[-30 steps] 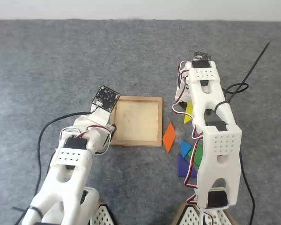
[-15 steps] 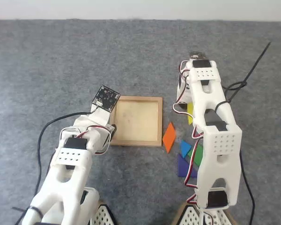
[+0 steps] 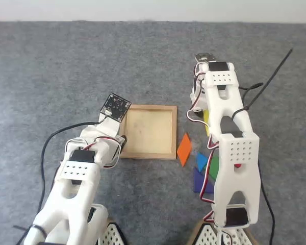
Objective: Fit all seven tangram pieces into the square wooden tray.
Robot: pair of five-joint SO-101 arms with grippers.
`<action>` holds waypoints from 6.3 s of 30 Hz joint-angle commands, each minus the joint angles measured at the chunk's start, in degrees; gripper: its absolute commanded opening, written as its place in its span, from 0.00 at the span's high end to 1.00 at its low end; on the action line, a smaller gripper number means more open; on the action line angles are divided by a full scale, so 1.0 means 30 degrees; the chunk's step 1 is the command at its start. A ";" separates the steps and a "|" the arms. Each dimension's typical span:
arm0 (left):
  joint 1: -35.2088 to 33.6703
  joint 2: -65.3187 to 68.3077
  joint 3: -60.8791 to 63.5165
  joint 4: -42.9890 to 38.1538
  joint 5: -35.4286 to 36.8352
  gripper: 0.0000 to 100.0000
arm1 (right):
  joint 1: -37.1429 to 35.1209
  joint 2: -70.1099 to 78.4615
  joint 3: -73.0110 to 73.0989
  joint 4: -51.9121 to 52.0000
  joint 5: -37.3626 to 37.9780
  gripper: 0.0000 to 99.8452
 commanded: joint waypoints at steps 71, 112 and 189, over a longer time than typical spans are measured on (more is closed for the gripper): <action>-0.0117 -0.0674 -0.0220 0.0059 -0.0176 0.82 | 0.0337 0.2974 -0.8791 0.5348 -0.2960 0.73; -0.0117 -0.0674 -0.0190 0.0059 -0.0176 0.82 | 0.0630 0.3150 -0.6711 0.3297 -0.4220 0.66; -0.0117 -0.0674 -0.0103 -0.0264 0.0615 0.82 | 0.1333 0.4176 -0.6799 0.3385 -0.2872 0.66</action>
